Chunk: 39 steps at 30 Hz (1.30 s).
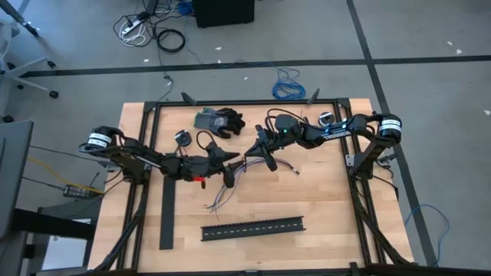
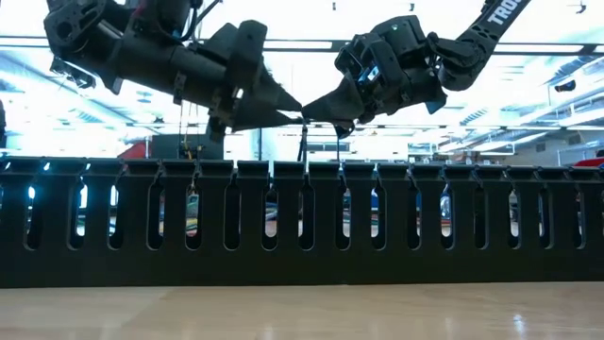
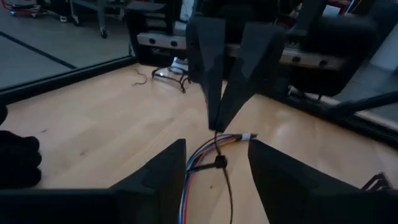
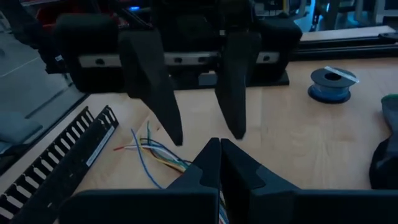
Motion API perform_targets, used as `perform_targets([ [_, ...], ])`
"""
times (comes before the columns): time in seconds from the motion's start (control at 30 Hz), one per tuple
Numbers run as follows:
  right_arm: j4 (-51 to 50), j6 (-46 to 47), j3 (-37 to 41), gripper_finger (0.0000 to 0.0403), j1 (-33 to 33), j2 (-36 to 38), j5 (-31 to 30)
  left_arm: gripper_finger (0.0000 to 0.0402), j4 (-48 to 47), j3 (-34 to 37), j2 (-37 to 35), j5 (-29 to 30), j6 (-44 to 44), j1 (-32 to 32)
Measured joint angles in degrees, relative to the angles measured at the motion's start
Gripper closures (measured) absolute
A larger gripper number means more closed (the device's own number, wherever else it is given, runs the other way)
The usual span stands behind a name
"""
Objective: Ziptie cables
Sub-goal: Wrap the cables together using the black zip tie
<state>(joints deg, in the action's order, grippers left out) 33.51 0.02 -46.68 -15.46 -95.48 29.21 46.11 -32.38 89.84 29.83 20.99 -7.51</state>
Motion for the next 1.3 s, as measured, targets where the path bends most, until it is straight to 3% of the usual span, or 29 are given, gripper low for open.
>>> perform_targets([
  [0.27,0.64,1.24,0.00,0.0403,0.09,0.00,0.81,0.0236,1.40,-2.40,4.34,-0.16,-2.73,0.28],
  [0.8,0.14,1.44,0.00,0.0403,0.46,0.00,0.99,0.0239,1.33,-4.04,4.40,-0.12,-7.25,0.92],
  [1.3,1.50,1.87,0.00,0.0402,0.46,0.00,0.97,0.0309,-0.70,-4.04,4.38,0.30,-7.45,1.14],
])
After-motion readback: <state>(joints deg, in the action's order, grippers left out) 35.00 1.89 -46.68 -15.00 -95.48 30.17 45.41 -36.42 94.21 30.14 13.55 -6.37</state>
